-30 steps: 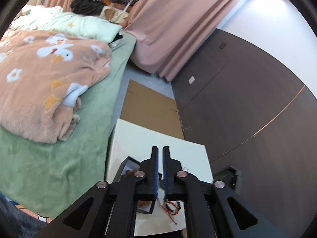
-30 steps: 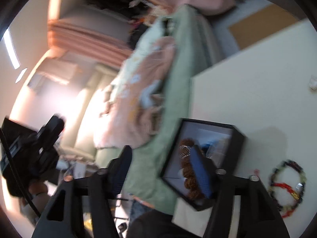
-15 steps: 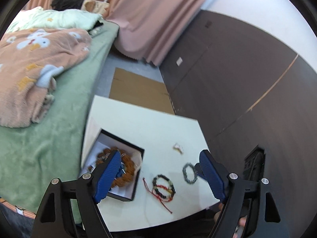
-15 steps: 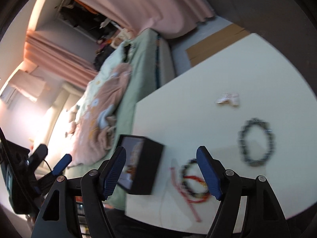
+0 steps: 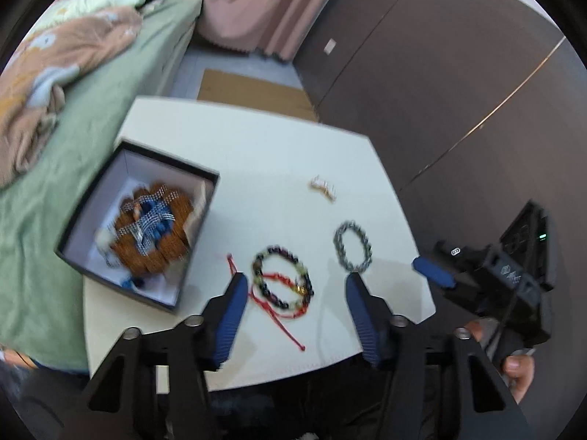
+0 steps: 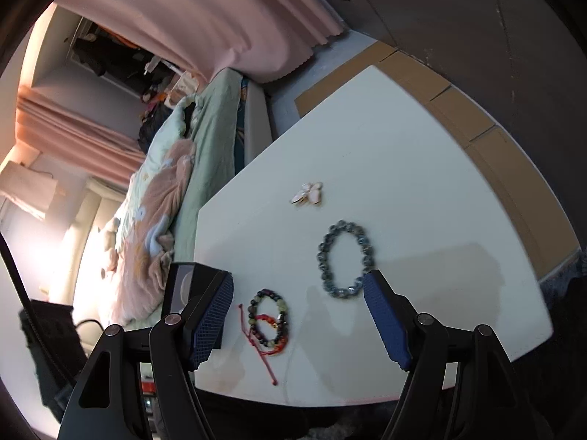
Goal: Organize jewelry
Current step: 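Grasp the black-and-green bead bracelet with red cord using the left tool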
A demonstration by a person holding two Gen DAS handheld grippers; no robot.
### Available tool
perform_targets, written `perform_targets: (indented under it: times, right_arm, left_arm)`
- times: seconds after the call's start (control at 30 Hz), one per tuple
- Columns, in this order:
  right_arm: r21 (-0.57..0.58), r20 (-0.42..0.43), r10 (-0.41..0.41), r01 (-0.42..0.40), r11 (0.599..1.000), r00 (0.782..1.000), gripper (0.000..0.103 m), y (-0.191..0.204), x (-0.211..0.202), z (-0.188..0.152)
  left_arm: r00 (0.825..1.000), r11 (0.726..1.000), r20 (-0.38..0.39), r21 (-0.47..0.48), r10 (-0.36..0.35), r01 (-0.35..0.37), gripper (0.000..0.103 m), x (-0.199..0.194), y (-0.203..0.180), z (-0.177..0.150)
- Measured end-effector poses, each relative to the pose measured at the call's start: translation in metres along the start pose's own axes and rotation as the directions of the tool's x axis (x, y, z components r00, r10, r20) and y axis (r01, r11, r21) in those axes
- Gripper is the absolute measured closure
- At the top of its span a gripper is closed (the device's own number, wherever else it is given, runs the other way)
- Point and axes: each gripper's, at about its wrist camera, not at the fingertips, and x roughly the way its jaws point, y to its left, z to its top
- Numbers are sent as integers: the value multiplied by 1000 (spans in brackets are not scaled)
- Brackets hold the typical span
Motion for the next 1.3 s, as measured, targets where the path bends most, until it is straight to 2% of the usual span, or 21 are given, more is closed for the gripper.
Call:
perform_targets:
  times: [0.07,0.13,0.23,0.47,0.63,0.87,0.97,1.0,1.1,1.13,1.3]
  right_arm:
    - [5,0,10,-10,1000,1000,29,-1,-1,0]
    - [8,-10,30,-30,1000,999,29,-2,-2,0]
    - [-5,-32,28,-28,1000,999,29,-2,-1,-1]
    - [-18,-86,6,-8,1000,996,29,-5,5,-6]
    - [-15,-99,0,-2,1000,995,29,-8,5,-7]
    - [-12,-117,-13,12,1000,993,29,-9,9,-8]
    - [-20,-128,-27,25,999,991,29,-6,14,-10]
    - [-24,-131,-32,30,999,991,29,-6,15,-10]
    - [-37,-144,-61,56,998,988,29,-2,21,-14]
    - [-37,-154,-74,70,997,985,29,-2,24,-15]
    - [-24,-180,-101,98,995,979,29,-4,35,-16]
  left_arm:
    - [999,1000,-25,2,21,-21,57,11,-3,-4]
    - [997,999,-51,7,50,-50,66,23,-6,-9]
    - [992,997,-95,-10,80,-81,70,40,-4,-14]
    - [980,989,-158,-56,124,-134,71,74,4,-20]
    - [974,980,-112,-15,195,-198,71,80,-2,-17]
    - [951,954,-93,89,294,-287,72,89,-19,-15]
    - [939,938,-88,128,333,-321,85,94,-23,-12]
    - [941,942,-92,122,324,-312,89,94,-21,-10]
    - [959,964,-107,67,262,-256,93,94,-11,-4]
    - [964,969,-104,52,244,-240,103,92,-9,-2]
    - [983,984,-43,42,177,-176,103,65,-15,8]
